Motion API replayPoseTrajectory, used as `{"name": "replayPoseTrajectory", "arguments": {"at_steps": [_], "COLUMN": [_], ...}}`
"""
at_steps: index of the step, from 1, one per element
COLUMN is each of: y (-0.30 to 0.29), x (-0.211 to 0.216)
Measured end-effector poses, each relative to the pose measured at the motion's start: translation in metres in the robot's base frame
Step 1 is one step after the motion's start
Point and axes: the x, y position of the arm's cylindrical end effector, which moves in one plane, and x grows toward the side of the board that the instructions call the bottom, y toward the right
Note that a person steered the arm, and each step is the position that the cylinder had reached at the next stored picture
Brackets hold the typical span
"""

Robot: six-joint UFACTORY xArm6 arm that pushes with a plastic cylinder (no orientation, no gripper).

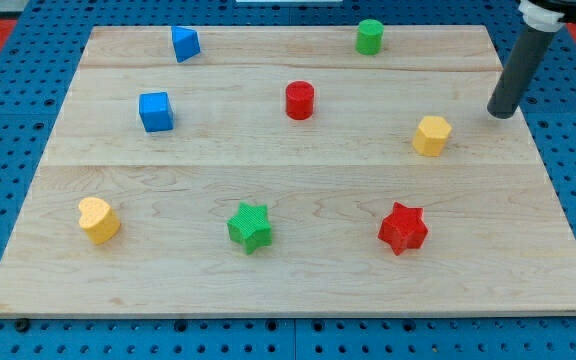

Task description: Slide the yellow hexagon to the top left

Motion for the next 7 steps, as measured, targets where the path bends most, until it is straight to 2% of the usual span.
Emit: {"name": "replayPoseTrajectory", "arguments": {"at_steps": [1,2,3,4,5,6,7], "y": [0.009,0.016,0.006,-0.043,-0.117,-0.134,-0.095], "x": [0.012,0.046,0.053,0.038,0.027,0.057,0.078]}}
